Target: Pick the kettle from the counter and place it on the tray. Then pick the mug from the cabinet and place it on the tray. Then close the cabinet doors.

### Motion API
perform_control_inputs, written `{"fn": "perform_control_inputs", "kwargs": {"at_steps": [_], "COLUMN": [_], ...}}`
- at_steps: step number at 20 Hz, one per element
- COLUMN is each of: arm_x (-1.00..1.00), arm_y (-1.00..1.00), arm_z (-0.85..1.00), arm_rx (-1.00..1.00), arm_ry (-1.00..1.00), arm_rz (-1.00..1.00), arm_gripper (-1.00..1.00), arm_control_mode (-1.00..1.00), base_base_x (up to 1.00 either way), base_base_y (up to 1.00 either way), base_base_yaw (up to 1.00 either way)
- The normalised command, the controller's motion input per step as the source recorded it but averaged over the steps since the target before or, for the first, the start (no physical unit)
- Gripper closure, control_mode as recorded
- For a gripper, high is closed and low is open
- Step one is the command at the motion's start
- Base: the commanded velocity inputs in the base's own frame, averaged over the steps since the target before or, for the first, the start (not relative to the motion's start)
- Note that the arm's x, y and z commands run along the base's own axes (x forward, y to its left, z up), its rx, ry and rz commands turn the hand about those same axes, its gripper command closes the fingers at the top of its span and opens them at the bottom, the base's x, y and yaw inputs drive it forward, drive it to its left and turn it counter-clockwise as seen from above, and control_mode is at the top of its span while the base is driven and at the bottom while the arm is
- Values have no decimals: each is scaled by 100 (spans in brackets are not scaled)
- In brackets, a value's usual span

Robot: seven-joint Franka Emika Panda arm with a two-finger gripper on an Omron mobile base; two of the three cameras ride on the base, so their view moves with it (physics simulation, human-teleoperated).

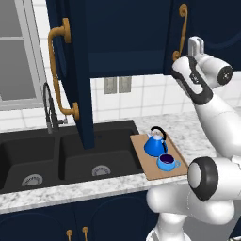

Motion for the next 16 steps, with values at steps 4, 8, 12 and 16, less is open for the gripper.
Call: {"fn": "perform_control_inputs", "kwargs": {"at_steps": [4,8,12,16], "arm_x": [98,50,-37,-44], "arm_y": [16,12,-3,0], "arm_z": [0,0,23,39], "arm_rx": [4,2,0,0], "arm_ry": [16,1,0,0], "arm_rz": [-4,-4,0,0], "arm_gripper": [100,100,100,100], "arm_control_mode": [-100,-100,-100,-100], "base_base_x": [0,0,0,0], "base_base_y": [0,0,0,0], "base_base_yaw": [0,0,0,0]}}
